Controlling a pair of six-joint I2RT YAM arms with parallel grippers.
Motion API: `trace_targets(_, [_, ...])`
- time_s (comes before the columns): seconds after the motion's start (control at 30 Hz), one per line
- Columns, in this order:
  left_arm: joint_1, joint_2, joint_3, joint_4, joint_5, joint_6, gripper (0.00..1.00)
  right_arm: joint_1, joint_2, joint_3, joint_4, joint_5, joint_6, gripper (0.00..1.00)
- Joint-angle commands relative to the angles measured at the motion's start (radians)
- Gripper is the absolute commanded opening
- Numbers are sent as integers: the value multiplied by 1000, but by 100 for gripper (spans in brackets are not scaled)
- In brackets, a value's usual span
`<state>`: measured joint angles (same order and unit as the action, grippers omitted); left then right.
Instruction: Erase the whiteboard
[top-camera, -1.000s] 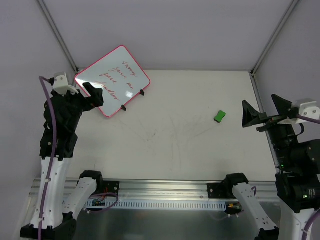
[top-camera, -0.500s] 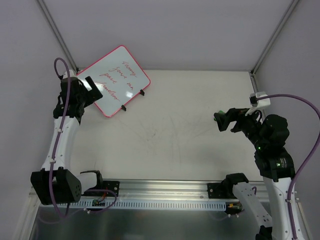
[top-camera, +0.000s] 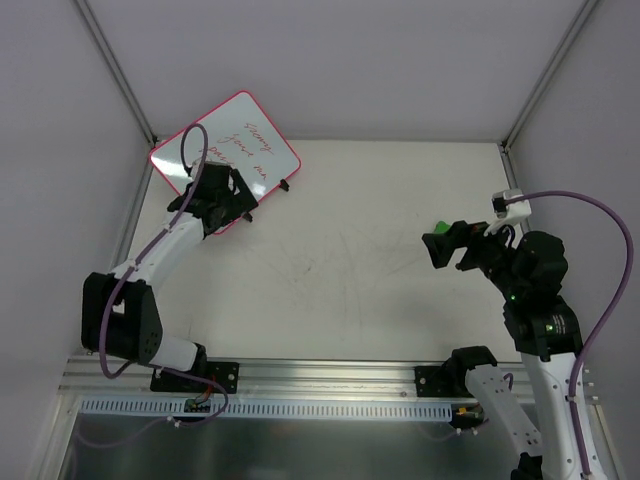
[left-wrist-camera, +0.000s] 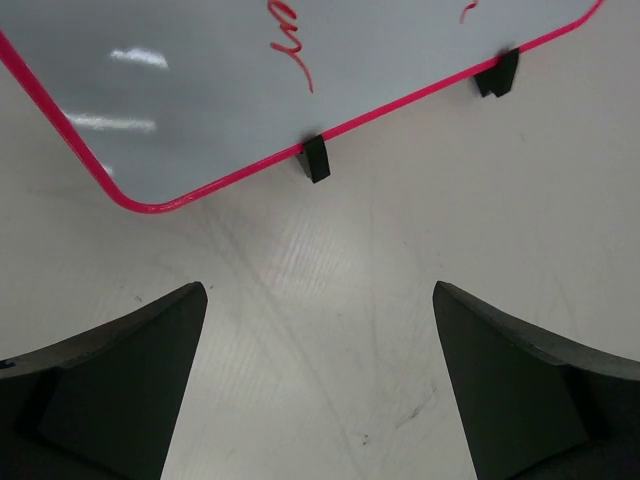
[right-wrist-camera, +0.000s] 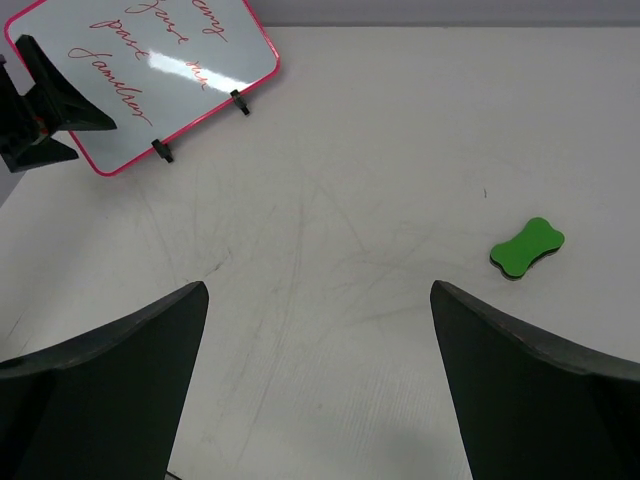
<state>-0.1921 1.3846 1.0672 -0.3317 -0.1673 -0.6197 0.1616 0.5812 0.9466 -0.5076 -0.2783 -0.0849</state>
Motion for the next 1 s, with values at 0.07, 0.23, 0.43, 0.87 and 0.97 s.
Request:
trace_targets(0.07, [-62, 138, 43, -6, -214, -205, 99, 6, -20, -2, -17, -15, 16, 99])
trace_targets(0.23, [-86, 267, 122, -7, -288, -209, 94, 6, -44, -29, -25, -24, 22, 99])
trace_targets(0.43, [-112, 353, 166, -15, -339, -244, 80, 7, -55, -48, -31, -25, 30, 99])
trace_targets(0.87, [-122, 505, 235, -29, -368, -288, 58, 6, -69, -74, -48, -35, 25, 99])
trace_targets(0.97, [-122, 530, 255, -27, -377, -301, 55, 4, -75, -80, -51, -44, 25, 99])
